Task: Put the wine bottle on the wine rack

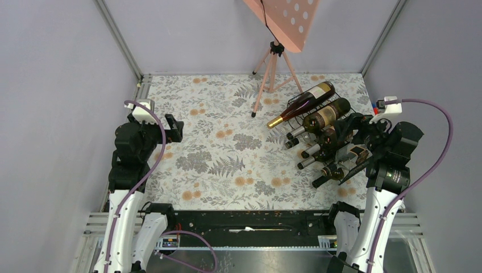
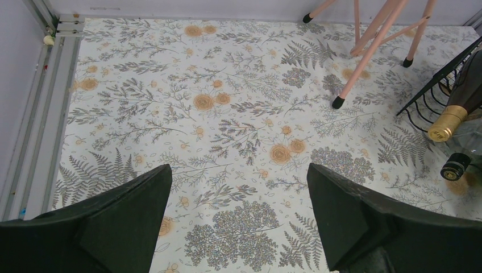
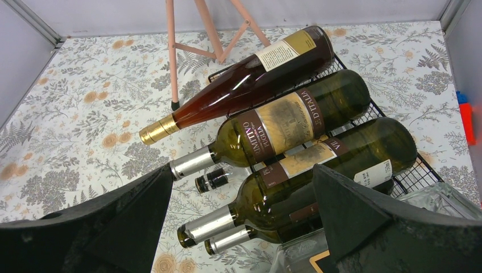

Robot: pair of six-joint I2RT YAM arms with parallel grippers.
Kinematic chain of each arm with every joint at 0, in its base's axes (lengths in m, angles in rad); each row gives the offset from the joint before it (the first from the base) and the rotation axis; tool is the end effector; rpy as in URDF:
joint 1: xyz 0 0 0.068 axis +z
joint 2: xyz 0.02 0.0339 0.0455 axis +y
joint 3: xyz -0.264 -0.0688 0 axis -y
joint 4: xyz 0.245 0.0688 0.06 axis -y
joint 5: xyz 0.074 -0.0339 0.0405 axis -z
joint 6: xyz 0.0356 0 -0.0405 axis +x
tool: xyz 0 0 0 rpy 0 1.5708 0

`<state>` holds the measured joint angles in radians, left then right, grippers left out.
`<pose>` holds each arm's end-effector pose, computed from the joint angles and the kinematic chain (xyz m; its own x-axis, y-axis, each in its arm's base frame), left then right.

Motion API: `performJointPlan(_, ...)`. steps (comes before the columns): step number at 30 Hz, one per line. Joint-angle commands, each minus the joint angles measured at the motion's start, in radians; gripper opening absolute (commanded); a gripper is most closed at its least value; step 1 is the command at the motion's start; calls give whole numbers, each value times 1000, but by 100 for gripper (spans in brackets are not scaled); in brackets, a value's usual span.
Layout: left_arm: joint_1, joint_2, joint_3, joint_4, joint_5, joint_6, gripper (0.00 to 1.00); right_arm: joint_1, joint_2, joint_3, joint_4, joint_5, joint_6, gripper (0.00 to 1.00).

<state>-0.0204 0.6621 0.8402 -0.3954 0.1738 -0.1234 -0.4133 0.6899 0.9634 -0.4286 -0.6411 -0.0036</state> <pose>0.1486 -0.0092 0.3547 -0.2372 -0.1164 -0.9645 0.1609 0.9744 -0.1572 0.1343 -0.0357 0.3896 -0.1407 0.0585 -0.9883 -0.2198 0.9715 0.0888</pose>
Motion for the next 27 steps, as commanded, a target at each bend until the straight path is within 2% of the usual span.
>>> performJointPlan(1,7,-7,18,43,17,11,99,-4,-2,12,26,-18,-15,100)
performJointPlan(27,11,4,15,46,27,7,99,-5,7,10,28,-29,-19,99)
